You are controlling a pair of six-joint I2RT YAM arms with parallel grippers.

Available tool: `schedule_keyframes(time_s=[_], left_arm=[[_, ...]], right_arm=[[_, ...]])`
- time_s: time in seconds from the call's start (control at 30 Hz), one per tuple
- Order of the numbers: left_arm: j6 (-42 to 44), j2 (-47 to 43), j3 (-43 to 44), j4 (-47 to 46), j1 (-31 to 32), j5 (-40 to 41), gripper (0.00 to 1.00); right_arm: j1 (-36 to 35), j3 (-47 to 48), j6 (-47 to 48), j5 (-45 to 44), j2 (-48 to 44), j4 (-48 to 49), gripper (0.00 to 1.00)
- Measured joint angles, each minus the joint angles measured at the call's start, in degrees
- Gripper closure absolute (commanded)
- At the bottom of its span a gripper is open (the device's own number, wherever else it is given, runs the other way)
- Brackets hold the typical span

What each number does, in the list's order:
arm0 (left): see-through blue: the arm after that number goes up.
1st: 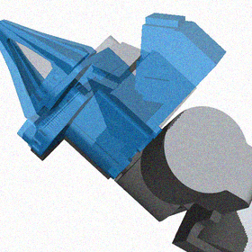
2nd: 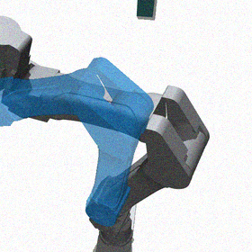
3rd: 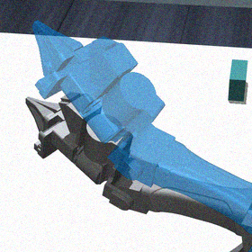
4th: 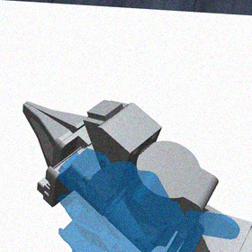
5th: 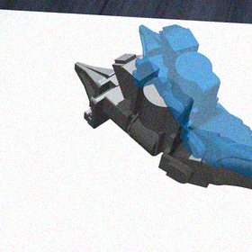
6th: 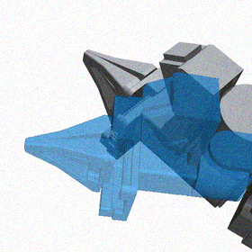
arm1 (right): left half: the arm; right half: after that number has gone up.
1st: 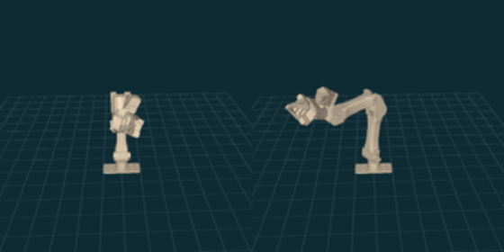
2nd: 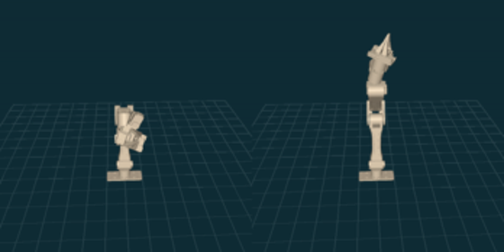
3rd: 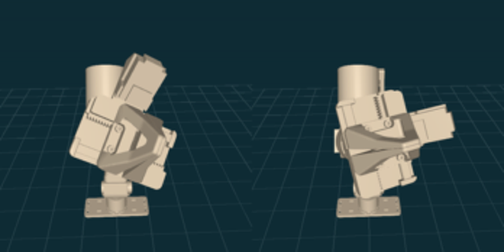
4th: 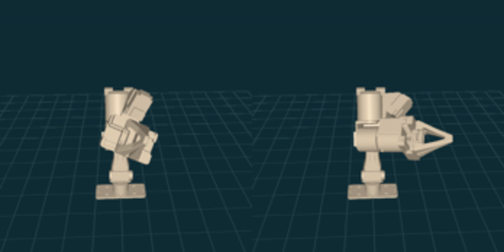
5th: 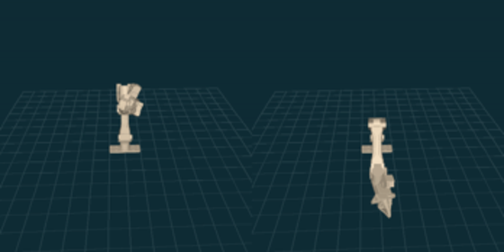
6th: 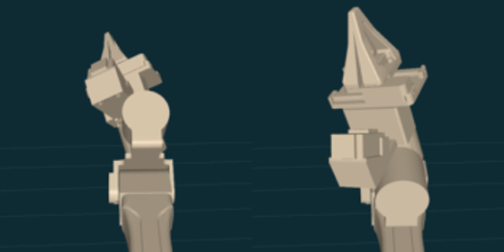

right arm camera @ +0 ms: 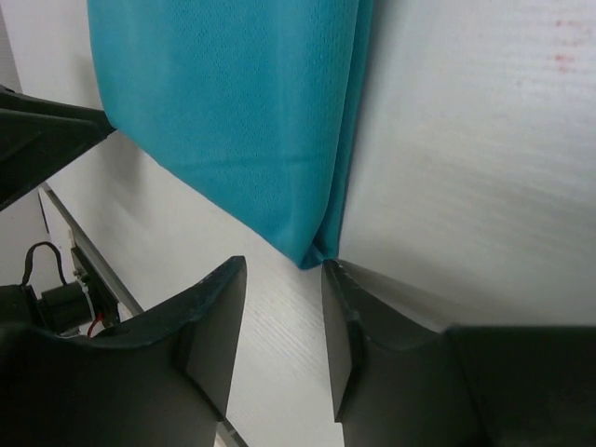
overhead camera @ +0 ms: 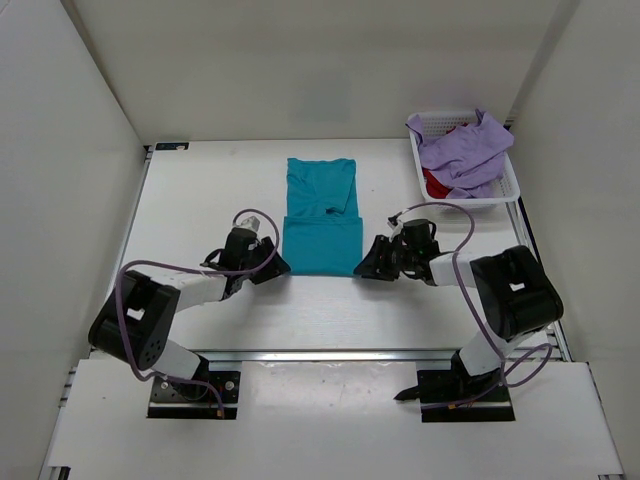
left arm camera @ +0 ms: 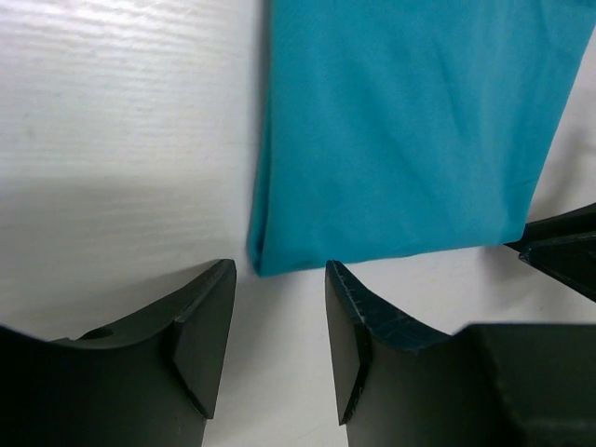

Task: Fold and stack the t-shirts
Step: Grab one side of the 2/3 rectangular tshirt with both arms, then fold the long partially folded tshirt into a neat square

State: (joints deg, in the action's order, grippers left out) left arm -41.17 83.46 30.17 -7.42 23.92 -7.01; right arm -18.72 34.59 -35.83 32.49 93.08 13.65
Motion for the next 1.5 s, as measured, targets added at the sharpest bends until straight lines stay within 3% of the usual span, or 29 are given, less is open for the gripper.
schedule_keyframes(time_s=[0.13,0.23,0.37,0.43,0.63,0.8,1.03,1.13,1.2,1.33,1.5], left_arm=[[-0.52,3.17,1.42,-2.78,0.87,0.0,0.55],[-0.94,4.37,1.57,-3.96,0.94,0.02,0.71],[-1.27,5.22,1.7,-4.22,0.83,0.26,0.88],[-1.4,5.22,1.73,-4.09,0.87,0.37,0.99],[-1.33,1.77,0.87,-0.92,1.64,0.57,1.0],[-1.09,-12.37,-5.79,5.4,7.41,2.08,1.0],[-6.84,-46.62,-19.76,23.65,18.53,3.39,1.0],[-9.4,-60.08,-19.76,32.33,19.89,2.99,1.0],[-9.4,-62.07,-16.65,34.95,16.0,1.03,1.0],[-7.1,-52.28,-5.99,33.66,3.78,-5.38,1.0],[-4.5,-31.71,8.81,24.61,1.77,-7.28,0.99]], right_arm=[[-0.11,1.25,-0.98,0.31,2.49,2.19,0.69],[-0.13,1.53,-1.55,0.33,3.52,3.15,0.79],[-0.17,1.9,-2.05,0.39,5.16,3.87,1.0],[-0.33,2.08,-2.14,0.28,5.35,3.91,1.0],[-1.75,-0.04,-2.1,-1.84,1.75,2.69,1.0],[-7.96,-9.44,-3.08,-6.82,-11.65,-1.11,1.0],[-31.61,-22.34,-11.23,-17.25,-36.5,-13.29,1.0],[-36.54,-22.08,-13.94,-21.31,-46.47,-20.57,1.0],[-35.39,-19.32,-13.75,-22.47,-49.51,-24.65,1.0],[-23.41,-8.46,-9.35,-20.59,-47.58,-28.57,1.0],[-5.62,5.03,-1.68,-12.92,-36.85,-27.52,1.0]])
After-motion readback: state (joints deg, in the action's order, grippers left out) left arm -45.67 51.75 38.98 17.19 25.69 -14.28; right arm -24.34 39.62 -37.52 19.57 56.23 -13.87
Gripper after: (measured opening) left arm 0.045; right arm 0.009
